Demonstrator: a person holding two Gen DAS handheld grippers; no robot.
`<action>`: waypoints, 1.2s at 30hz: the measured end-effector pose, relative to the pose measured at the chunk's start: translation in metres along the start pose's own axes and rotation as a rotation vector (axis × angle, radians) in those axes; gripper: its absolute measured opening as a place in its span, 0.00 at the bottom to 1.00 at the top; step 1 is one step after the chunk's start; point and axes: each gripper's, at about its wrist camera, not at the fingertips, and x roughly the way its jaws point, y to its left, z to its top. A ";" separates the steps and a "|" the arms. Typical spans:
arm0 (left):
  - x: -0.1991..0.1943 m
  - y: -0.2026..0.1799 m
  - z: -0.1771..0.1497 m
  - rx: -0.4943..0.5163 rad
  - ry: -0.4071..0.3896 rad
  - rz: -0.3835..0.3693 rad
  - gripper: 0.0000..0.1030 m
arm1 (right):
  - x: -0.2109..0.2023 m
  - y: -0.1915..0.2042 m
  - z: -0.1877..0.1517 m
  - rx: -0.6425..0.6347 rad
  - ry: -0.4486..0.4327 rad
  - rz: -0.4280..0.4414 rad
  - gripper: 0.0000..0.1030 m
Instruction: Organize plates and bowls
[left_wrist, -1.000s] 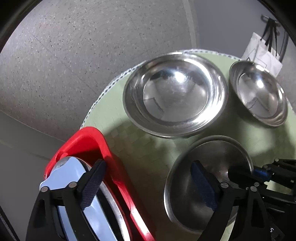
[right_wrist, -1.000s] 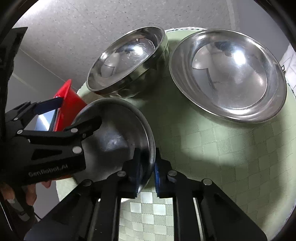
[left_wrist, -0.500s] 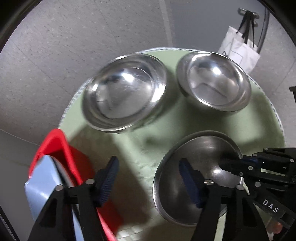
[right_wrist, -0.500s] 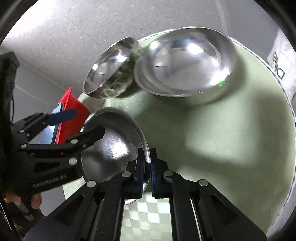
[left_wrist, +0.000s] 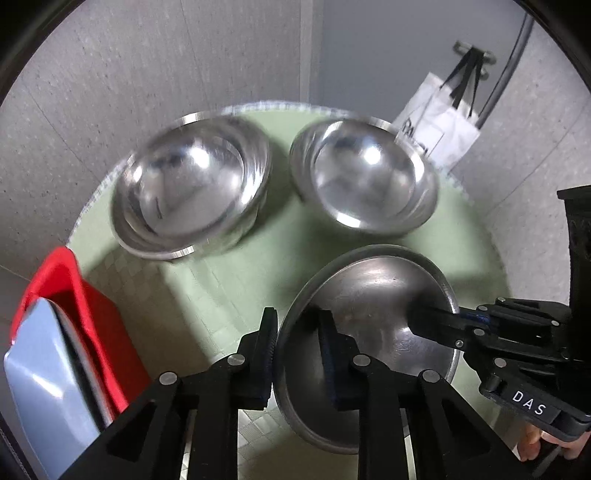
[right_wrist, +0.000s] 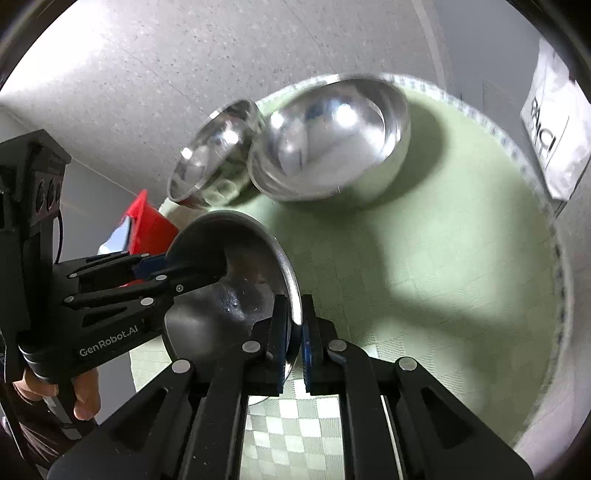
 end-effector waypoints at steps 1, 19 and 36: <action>-0.008 -0.002 0.003 -0.007 -0.024 -0.008 0.18 | -0.008 0.003 0.004 -0.012 -0.015 -0.002 0.06; 0.014 0.002 0.094 -0.193 -0.084 -0.107 0.18 | -0.023 -0.022 0.102 -0.132 -0.064 -0.175 0.07; 0.063 0.004 0.122 -0.233 -0.018 -0.091 0.19 | 0.021 -0.014 0.121 -0.252 -0.038 -0.381 0.09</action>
